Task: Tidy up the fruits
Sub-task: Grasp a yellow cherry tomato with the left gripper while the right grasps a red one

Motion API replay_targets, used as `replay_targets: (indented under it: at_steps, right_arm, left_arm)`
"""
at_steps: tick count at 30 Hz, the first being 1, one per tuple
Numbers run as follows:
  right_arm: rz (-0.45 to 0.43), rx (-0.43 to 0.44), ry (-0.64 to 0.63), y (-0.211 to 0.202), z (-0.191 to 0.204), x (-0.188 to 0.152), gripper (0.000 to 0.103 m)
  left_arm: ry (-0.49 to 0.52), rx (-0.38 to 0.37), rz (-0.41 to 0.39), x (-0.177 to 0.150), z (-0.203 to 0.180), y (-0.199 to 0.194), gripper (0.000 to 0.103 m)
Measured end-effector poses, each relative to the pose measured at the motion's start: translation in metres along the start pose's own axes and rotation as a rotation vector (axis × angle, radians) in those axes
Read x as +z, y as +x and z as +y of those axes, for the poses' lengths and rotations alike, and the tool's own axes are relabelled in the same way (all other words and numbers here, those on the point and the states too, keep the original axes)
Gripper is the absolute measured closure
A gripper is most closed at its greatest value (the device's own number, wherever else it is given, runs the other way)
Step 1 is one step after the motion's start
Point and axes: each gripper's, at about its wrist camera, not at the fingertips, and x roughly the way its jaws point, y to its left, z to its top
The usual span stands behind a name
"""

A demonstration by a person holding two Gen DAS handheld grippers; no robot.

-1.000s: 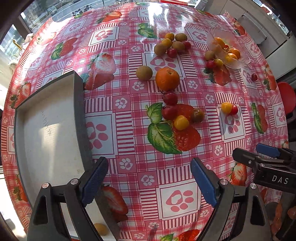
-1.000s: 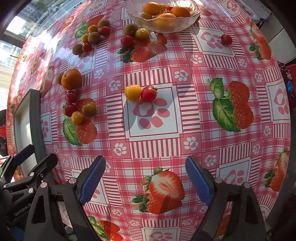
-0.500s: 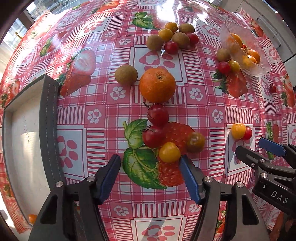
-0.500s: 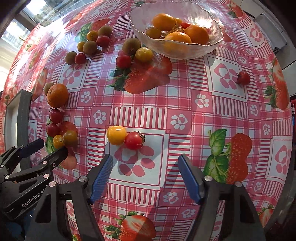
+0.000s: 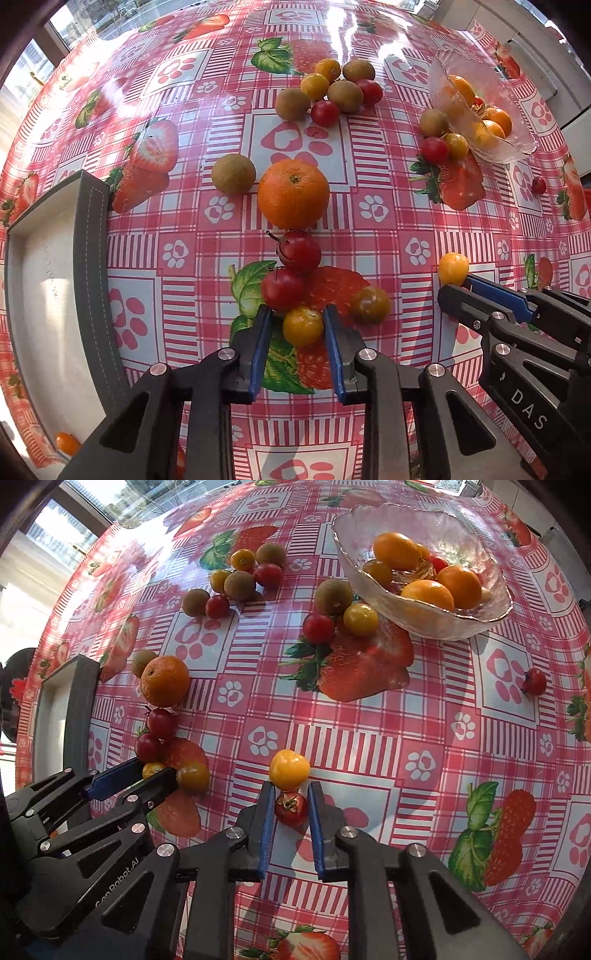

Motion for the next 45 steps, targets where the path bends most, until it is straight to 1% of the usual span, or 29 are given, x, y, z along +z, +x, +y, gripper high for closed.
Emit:
replay_targets:
  at_steps: [1,2,5,12,14,17,18,22,23,28,33,37,40,43,44,45]
  right_arm:
    - [-0.002,0.008,0.011,0.003,0.012,-0.003,0.084]
    - [-0.002,0.023,0.028,0.002,0.012,-0.005,0.084]
    - [-0.004,0.056,0.082,-0.003,-0.002,-0.015,0.084]
    - [-0.003,0.062,0.15,-0.01,-0.024,-0.031,0.084]
    - [0.009,0.078,0.16,-0.009,-0.029,-0.035,0.083]
    - [0.037,0.06,0.153,-0.001,-0.029,-0.035,0.083]
    - [0.021,0.057,0.146,-0.003,-0.028,-0.035,0.083]
    - [0.022,0.028,0.107,-0.001,-0.02,-0.034,0.083]
    - [0.023,0.035,0.108,-0.002,-0.02,-0.034,0.084]
    - [0.008,0.084,0.155,-0.009,-0.021,-0.037,0.084]
    - [0.01,0.111,0.189,-0.015,-0.02,-0.043,0.084]
    - [0.007,0.122,0.183,-0.021,-0.012,-0.047,0.084]
    - [0.008,0.121,0.175,-0.021,-0.006,-0.048,0.084]
    - [0.015,0.113,0.181,-0.02,-0.005,-0.049,0.084]
    - [0.016,0.111,0.184,-0.019,-0.002,-0.05,0.084]
    - [0.017,0.108,0.185,-0.019,-0.002,-0.051,0.084]
  left_arm:
    - [0.0,-0.011,-0.002,0.001,0.0,0.0,0.076]
    - [-0.003,-0.026,-0.002,0.001,0.001,-0.001,0.076]
    - [-0.01,-0.052,0.007,0.001,0.009,-0.001,0.076]
    - [-0.015,-0.079,0.017,-0.005,0.024,0.0,0.076]
    - [-0.013,-0.079,0.015,-0.008,0.028,-0.001,0.076]
    - [-0.002,-0.073,0.011,-0.008,0.027,-0.002,0.076]
    - [0.002,-0.069,0.009,-0.008,0.025,-0.003,0.076]
    - [0.008,-0.06,0.005,-0.006,0.02,0.0,0.076]
    - [0.007,-0.065,0.005,-0.005,0.013,0.0,0.076]
    - [0.015,-0.099,-0.017,-0.007,0.013,-0.012,0.076]
    - [0.021,-0.116,-0.03,-0.015,0.023,-0.03,0.076]
    - [0.018,-0.121,-0.037,-0.018,0.035,-0.037,0.076]
    - [0.004,-0.125,-0.03,-0.02,0.043,-0.037,0.076]
    - [0.002,-0.105,-0.022,-0.018,0.04,-0.023,0.076]
    - [-0.002,-0.105,-0.013,-0.016,0.04,-0.018,0.075]
    - [-0.013,-0.119,-0.008,-0.015,0.04,-0.015,0.074]
